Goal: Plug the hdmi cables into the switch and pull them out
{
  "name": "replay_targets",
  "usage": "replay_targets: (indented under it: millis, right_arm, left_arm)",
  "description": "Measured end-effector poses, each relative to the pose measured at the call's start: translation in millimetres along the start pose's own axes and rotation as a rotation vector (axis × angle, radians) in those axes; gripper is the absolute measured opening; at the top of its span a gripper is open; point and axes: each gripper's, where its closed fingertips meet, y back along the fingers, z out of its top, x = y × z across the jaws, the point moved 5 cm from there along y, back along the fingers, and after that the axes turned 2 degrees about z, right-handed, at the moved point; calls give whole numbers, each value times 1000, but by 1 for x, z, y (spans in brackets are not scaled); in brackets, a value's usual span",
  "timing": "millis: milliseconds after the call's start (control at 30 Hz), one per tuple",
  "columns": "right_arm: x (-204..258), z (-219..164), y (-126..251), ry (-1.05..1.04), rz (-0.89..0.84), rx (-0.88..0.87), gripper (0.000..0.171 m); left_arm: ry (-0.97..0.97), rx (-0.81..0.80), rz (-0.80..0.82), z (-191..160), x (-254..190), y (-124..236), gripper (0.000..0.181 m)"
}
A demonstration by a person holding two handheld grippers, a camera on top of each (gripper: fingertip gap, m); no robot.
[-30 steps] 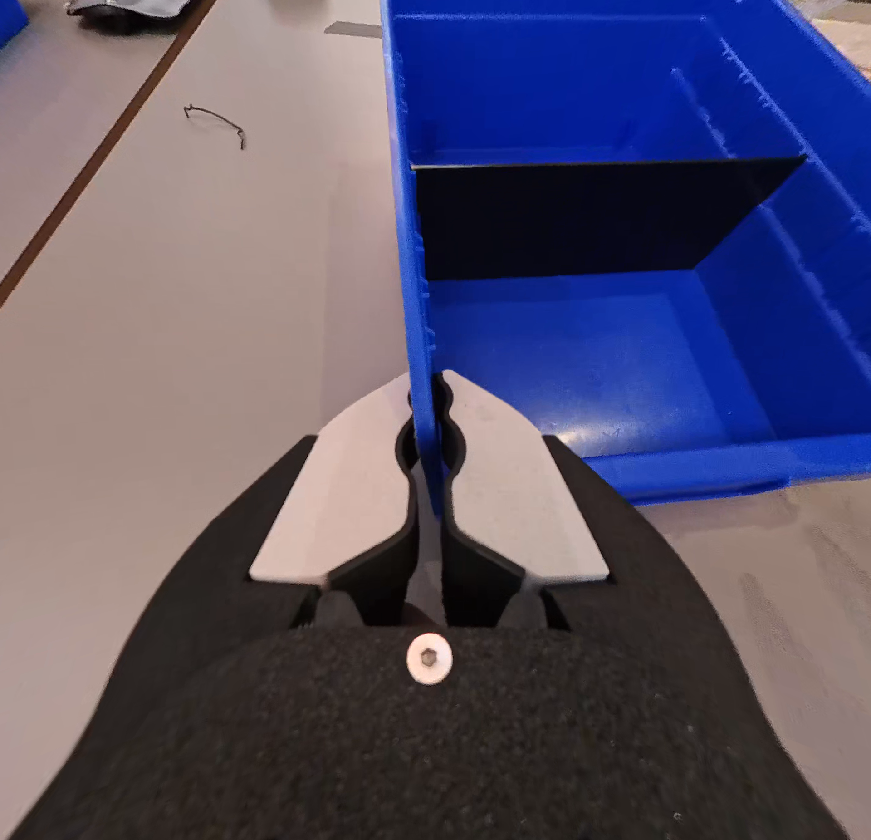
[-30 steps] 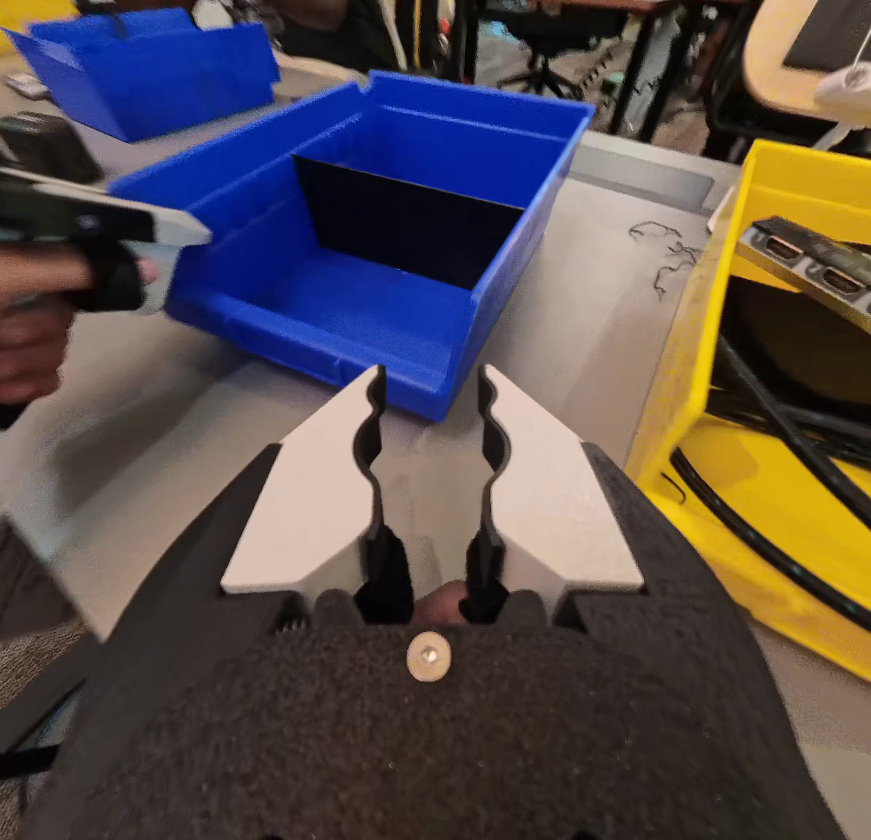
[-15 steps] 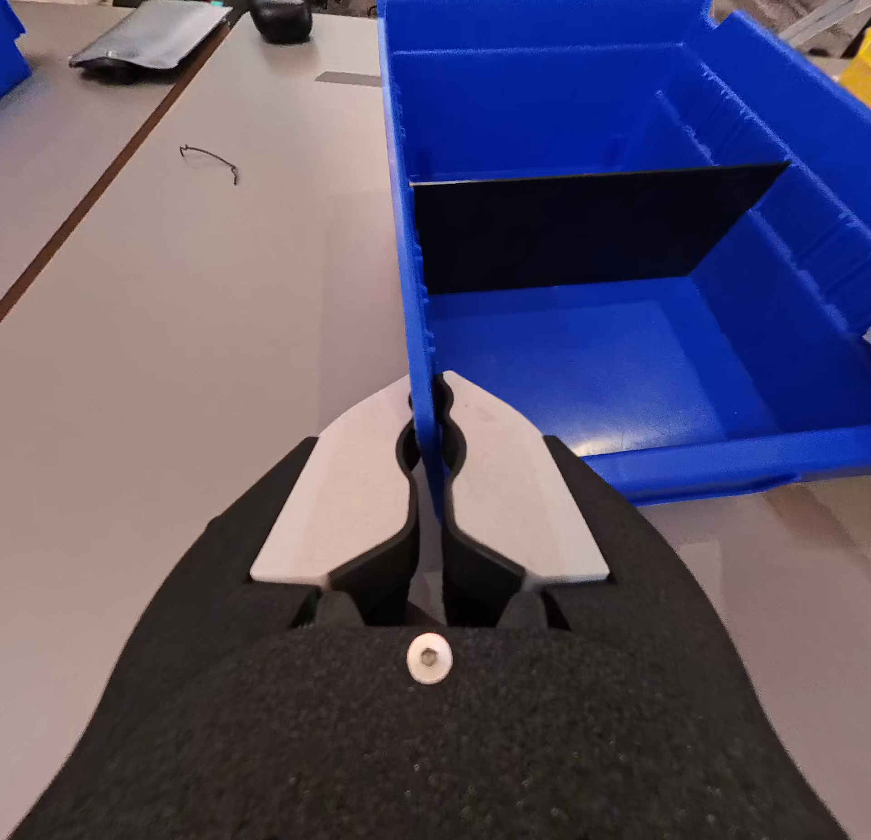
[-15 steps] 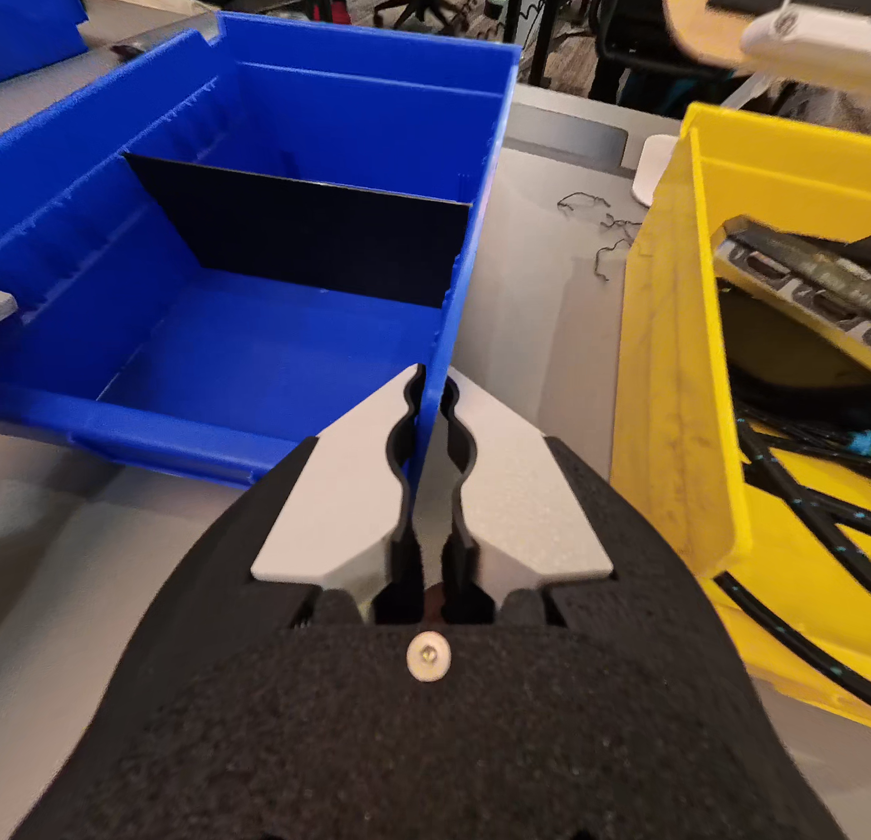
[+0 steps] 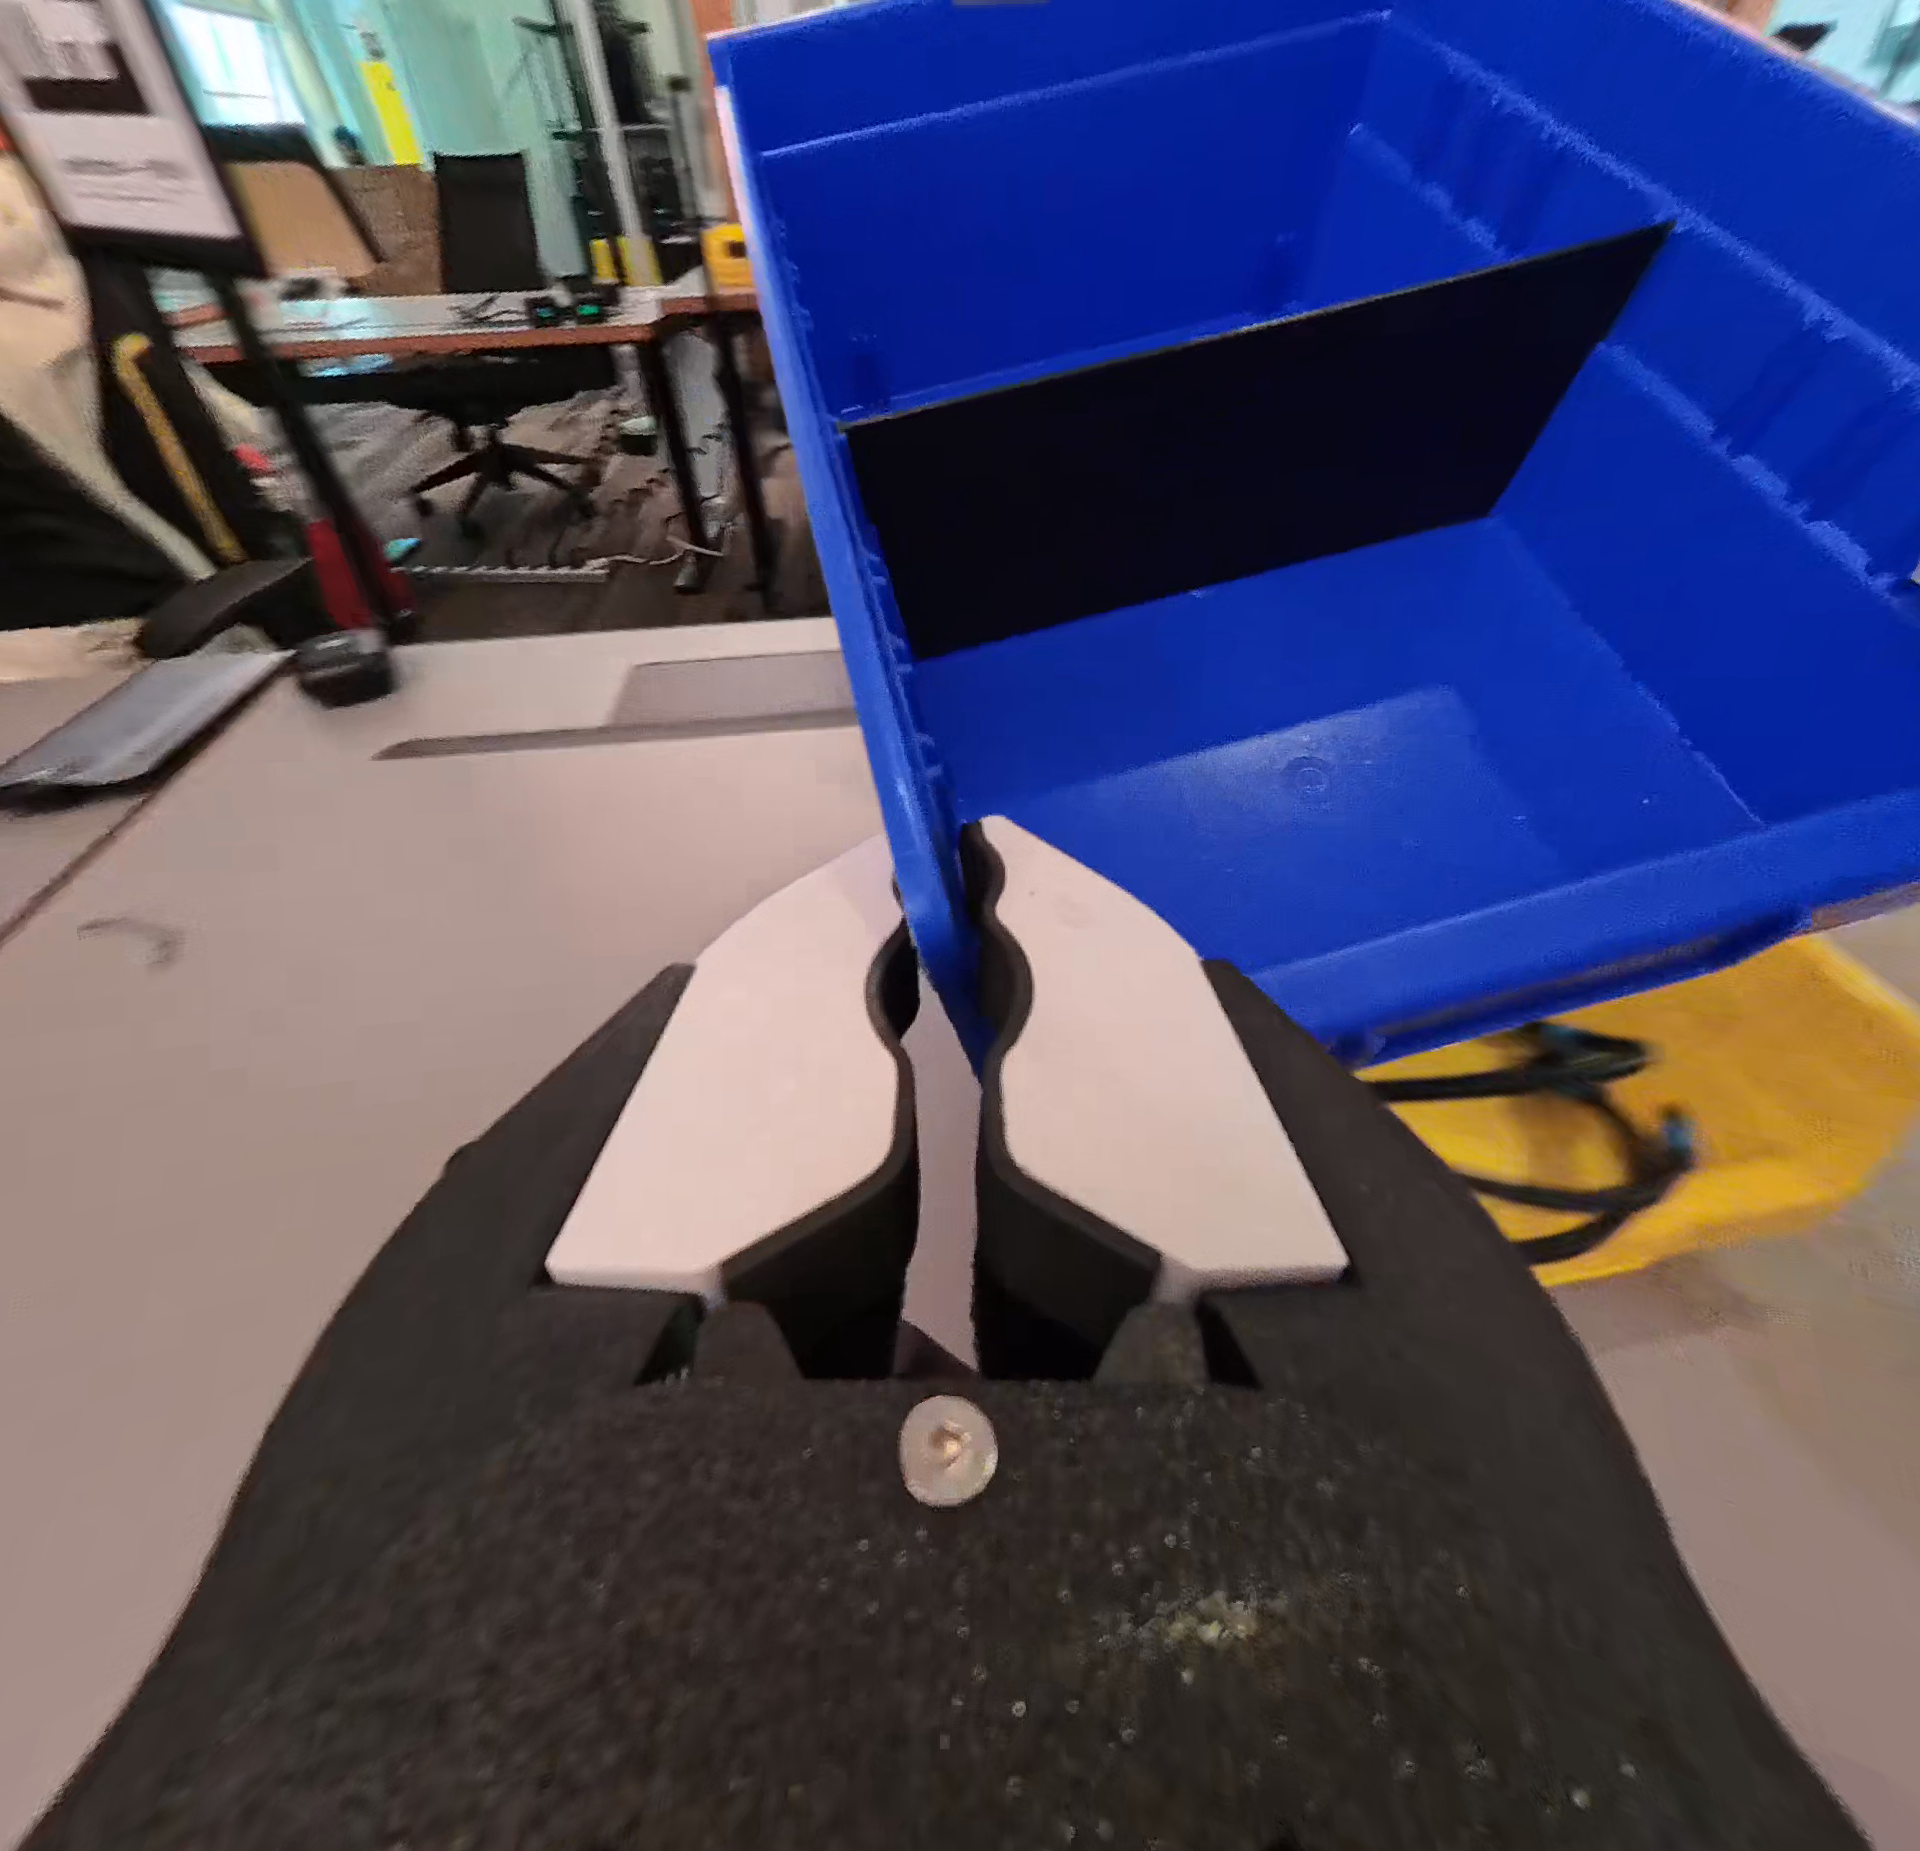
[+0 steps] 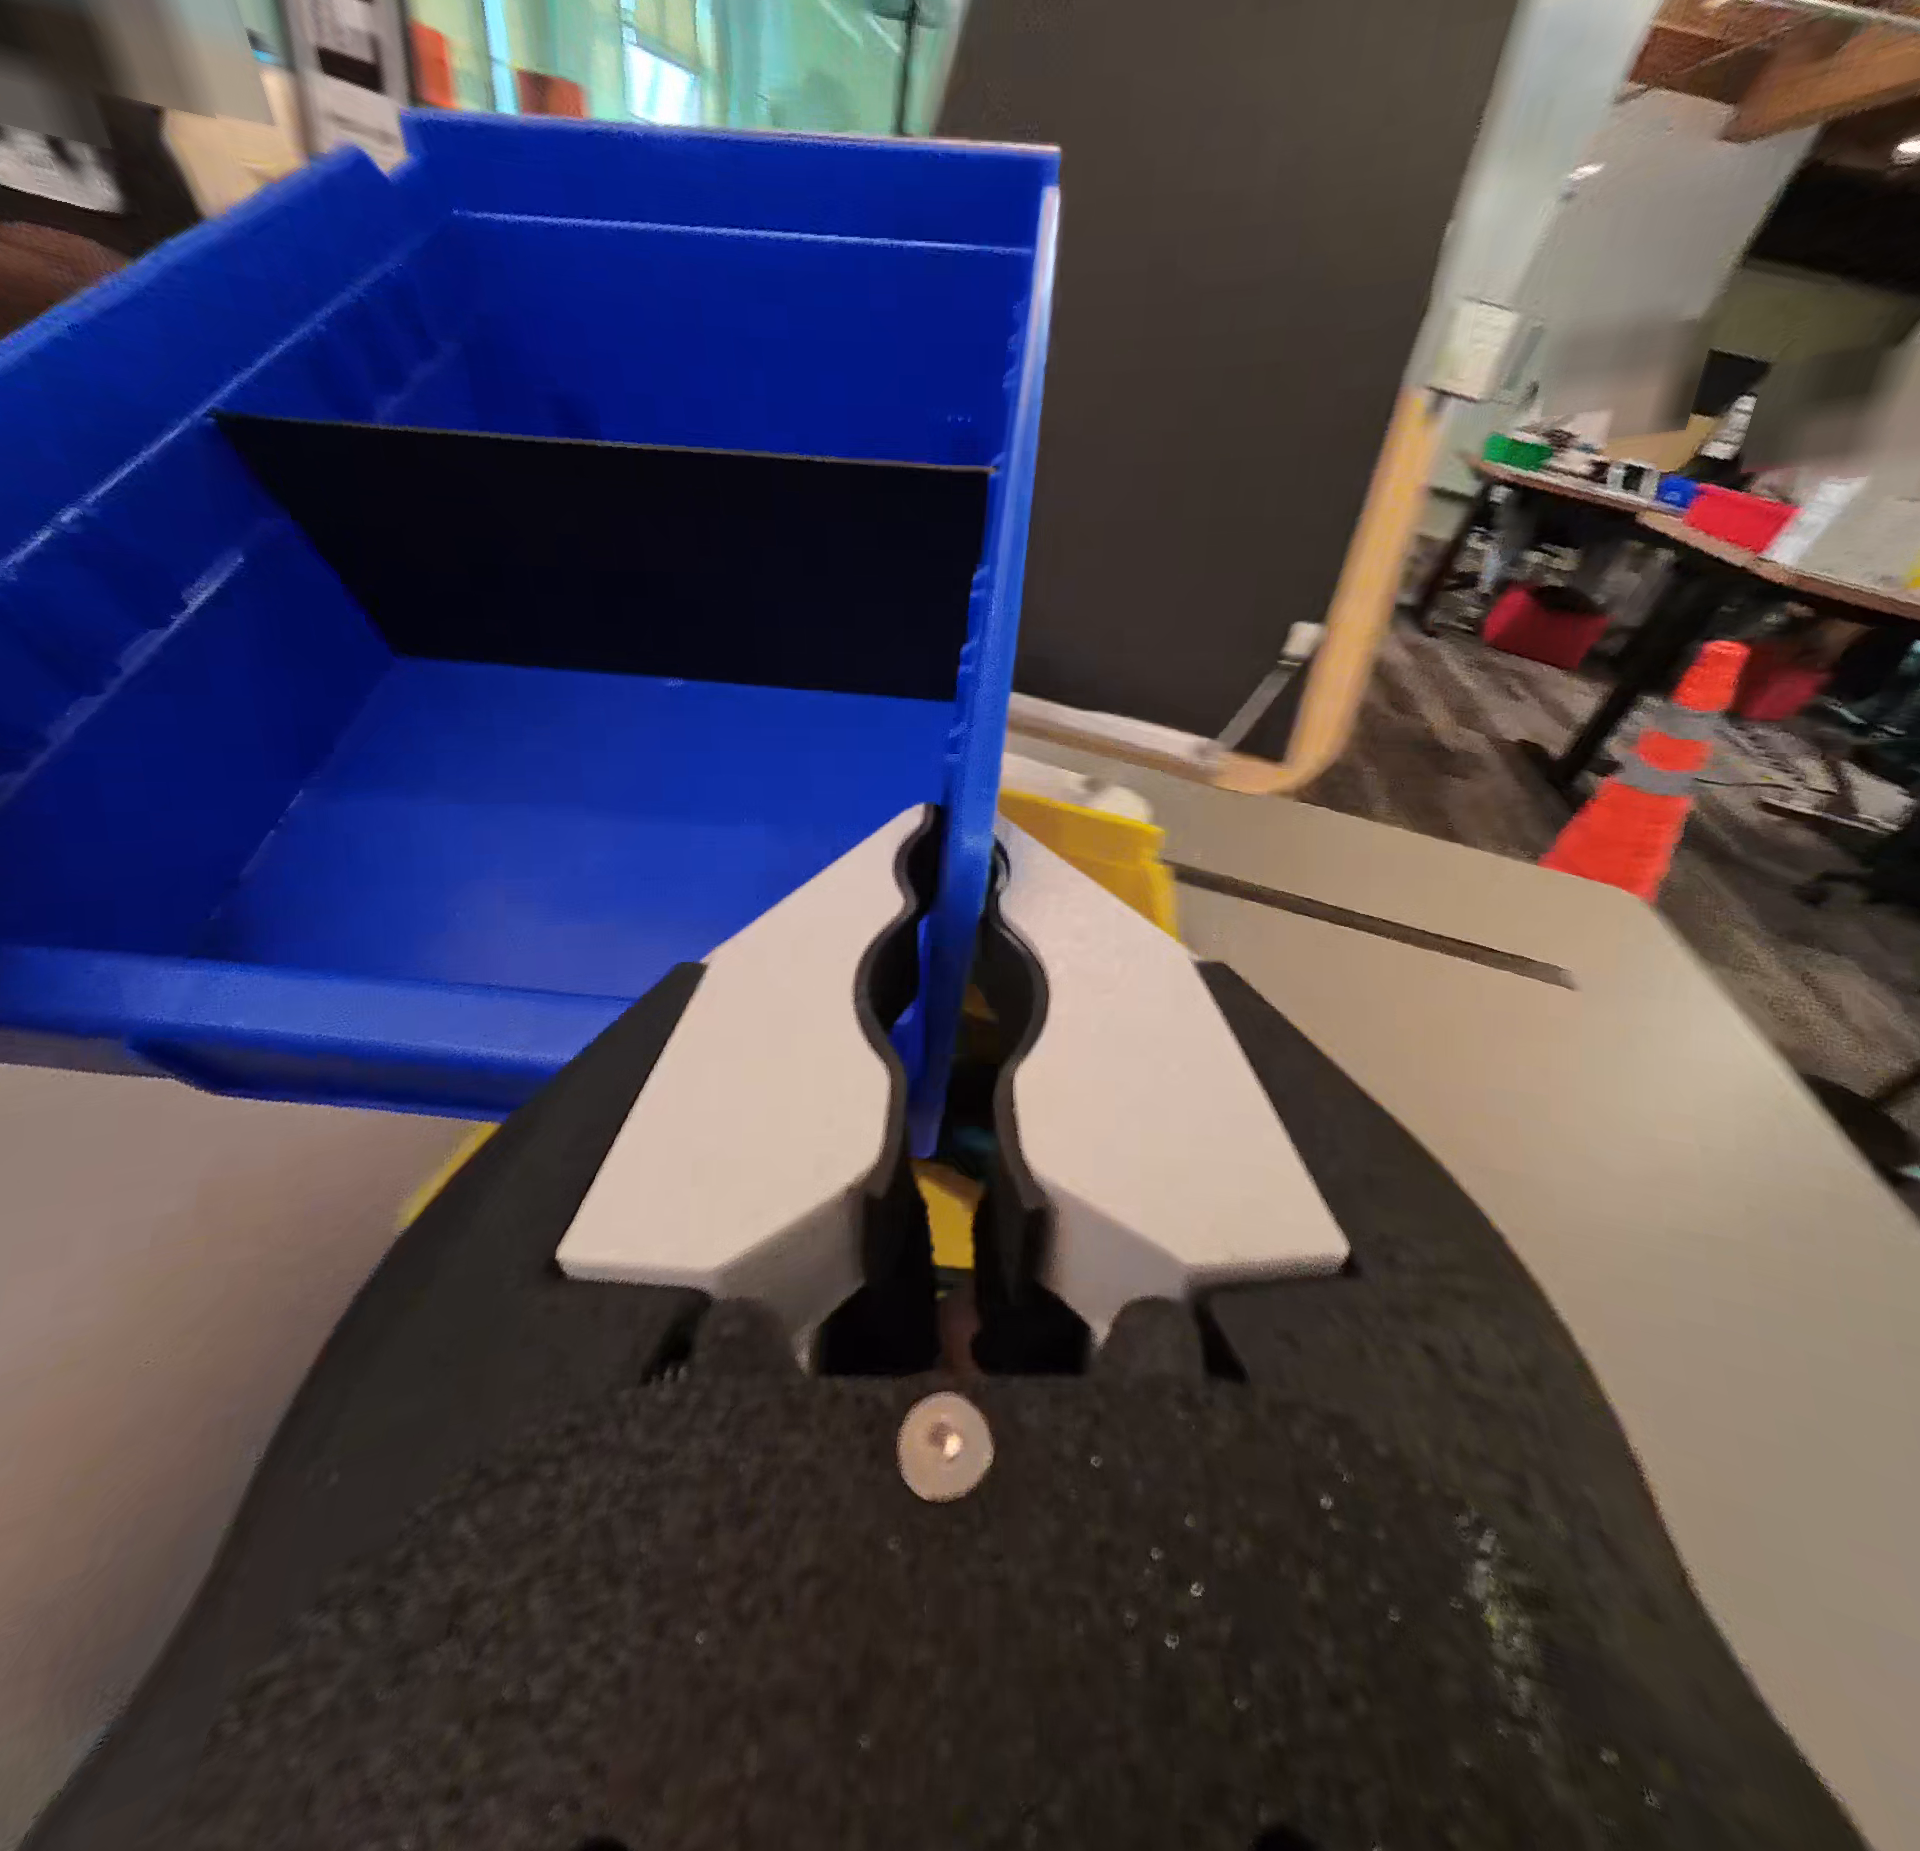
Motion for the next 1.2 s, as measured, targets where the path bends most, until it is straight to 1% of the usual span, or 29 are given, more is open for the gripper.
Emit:
replay_targets:
  millis: [133,233,300,367,433,500,600,667,733,800,900,933,967,1000,1033,1067,1133,1200]
  right_arm:
    - [-114,-9,26,-48,-154,45,4]
    - [-199,-38,47,-106,-209,76,4]
    - [-250,-70,60,-153,-229,108,4]
    - [-294,-106,66,-175,-255,157,5]
    - [-328,-144,70,-199,-261,214,4]
    - [-348,-176,71,-241,-280,252,4]
    - [-357,-206,65,-214,-272,337,4]
    - [-361,-215,61,-196,-269,366,4]
    - [-363,-221,56,-241,-231,331,4]
    - [-365,-232,53,-271,-214,362,5]
    - [-367,-236,52,-281,-188,332,4]
    - [-368,-236,53,-287,-180,332,5]
    - [-368,-236,55,-283,-174,338,8]
    - [-369,-235,58,-275,-172,341,19]
    - [-370,-233,63,-266,-173,341,25]
    - [-371,-231,70,-259,-181,335,27]
    - [-374,-225,82,-232,-212,323,33]
    - [-376,-214,89,-192,-242,307,38]
  left_arm:
    - [-7,-28,-136,19,-116,-23,5]
    - [-43,-27,-204,16,-206,-36,6]
    - [-76,7,-235,4,-262,-45,7]
    - [-117,66,-243,-17,-311,-58,7]
    - [-183,132,-251,-46,-349,-72,6]
    - [-188,194,-232,-74,-371,-83,6]
    - [-153,281,-218,-104,-384,-93,6]
    - [-140,263,-222,-105,-387,-95,6]
    - [-148,270,-219,-104,-387,-97,6]
    - [-141,266,-245,-103,-389,-99,7]
    - [-137,299,-273,-103,-390,-96,9]
    - [-131,309,-303,-102,-390,-91,12]
    - [-118,283,-334,-97,-388,-83,13]
    - [-102,213,-368,-88,-382,-71,14]
    - [-86,145,-418,-79,-376,-56,16]
    - [-81,107,-463,-73,-368,-40,20]
    - [-90,64,-544,-67,-346,-10,28]
    - [-89,25,-579,-63,-313,12,31]
